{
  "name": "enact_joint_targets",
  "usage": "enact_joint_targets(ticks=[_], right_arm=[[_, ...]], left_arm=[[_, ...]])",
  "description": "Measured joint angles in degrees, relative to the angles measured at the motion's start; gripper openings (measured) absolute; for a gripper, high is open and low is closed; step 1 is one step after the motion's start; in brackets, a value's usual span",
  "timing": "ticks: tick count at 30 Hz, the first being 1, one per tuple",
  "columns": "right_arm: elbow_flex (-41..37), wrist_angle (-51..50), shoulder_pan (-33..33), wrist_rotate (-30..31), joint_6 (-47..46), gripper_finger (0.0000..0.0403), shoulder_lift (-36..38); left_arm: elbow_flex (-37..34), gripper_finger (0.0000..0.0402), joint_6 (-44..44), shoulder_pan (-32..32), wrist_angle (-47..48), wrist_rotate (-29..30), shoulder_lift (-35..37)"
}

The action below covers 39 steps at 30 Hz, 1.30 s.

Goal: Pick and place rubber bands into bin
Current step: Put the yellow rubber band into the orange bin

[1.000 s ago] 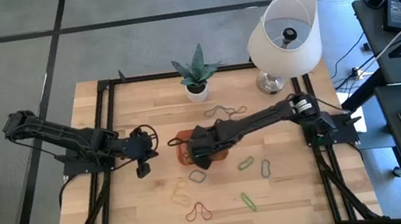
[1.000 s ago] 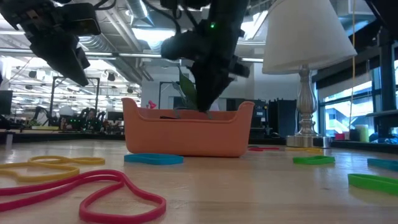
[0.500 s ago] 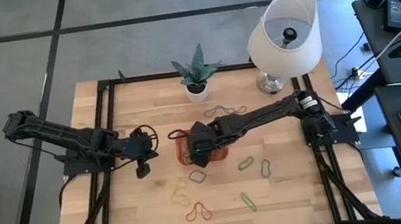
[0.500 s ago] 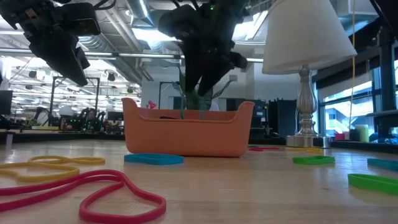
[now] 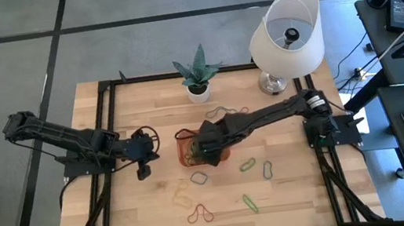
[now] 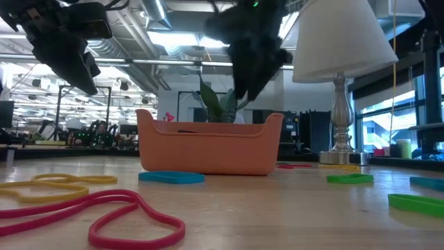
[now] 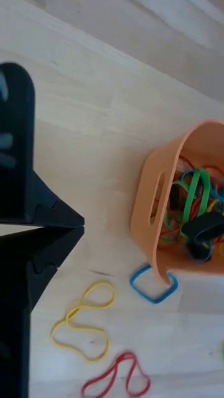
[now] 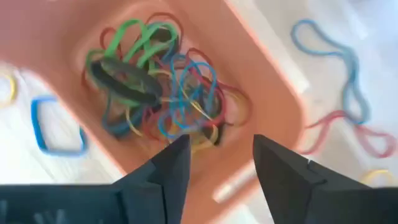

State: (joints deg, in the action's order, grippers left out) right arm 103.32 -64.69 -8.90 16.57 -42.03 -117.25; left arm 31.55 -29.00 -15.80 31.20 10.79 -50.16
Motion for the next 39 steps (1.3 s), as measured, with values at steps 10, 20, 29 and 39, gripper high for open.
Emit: enact_joint_targets(ticks=[10,20,29,39], right_arm=[[-22.97,10.12,-5.79,0.59,1.10,0.0120,20.93],[-56.90,24.50,-12.54,1.79,-15.19,0.0094,51.88],[-73.00,34.02,-13.89,1.78,-18.89,0.0094,65.34],[-76.27,34.34,-13.88,-2.08,-12.93,0.0094,67.98]], left_arm=[[9.05,0.0002,-1.95,-7.29,1.22,5.12,-5.98],[23.64,0.0002,-15.26,-11.90,13.74,3.97,-24.52],[35.36,0.0003,-24.22,-13.47,13.83,1.31,-42.59],[38.86,0.0012,-33.64,-13.68,14.09,1.34,-54.63]])
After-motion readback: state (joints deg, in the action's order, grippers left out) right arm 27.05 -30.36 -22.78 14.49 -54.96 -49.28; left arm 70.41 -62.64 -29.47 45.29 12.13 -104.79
